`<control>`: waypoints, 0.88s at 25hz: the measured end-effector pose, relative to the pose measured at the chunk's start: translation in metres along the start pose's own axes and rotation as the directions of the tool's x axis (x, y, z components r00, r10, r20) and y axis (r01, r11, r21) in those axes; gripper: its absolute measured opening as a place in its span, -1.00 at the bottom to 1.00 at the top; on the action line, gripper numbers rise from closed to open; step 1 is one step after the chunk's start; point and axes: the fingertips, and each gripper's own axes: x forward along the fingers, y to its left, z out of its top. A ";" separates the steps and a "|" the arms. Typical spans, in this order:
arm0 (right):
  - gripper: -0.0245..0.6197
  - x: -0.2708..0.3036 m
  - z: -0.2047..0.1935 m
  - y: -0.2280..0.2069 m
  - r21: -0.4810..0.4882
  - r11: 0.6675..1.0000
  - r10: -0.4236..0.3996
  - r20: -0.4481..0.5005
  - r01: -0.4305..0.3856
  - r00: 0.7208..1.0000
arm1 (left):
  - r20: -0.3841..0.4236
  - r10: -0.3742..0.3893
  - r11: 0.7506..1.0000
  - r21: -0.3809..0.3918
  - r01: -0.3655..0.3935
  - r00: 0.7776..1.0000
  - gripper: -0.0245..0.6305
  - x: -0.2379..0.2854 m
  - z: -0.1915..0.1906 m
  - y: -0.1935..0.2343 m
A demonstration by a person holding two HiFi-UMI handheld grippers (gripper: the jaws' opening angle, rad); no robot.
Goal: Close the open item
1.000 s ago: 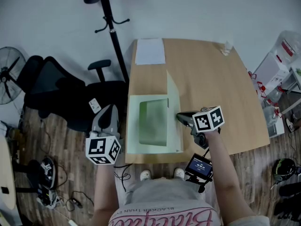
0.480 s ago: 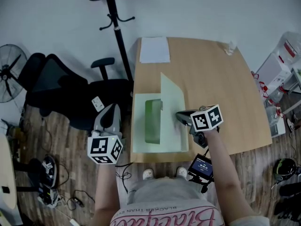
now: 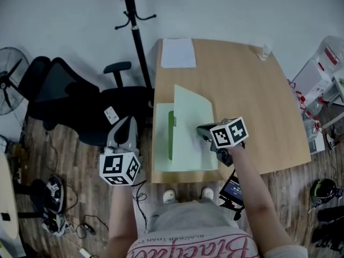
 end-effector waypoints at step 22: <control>-0.91 0.049 -0.015 0.012 -0.009 1.000 -0.012 -0.101 0.012 0.995 | -0.025 -0.001 1.000 -0.022 0.000 1.000 -0.88 -0.004 -0.016 0.004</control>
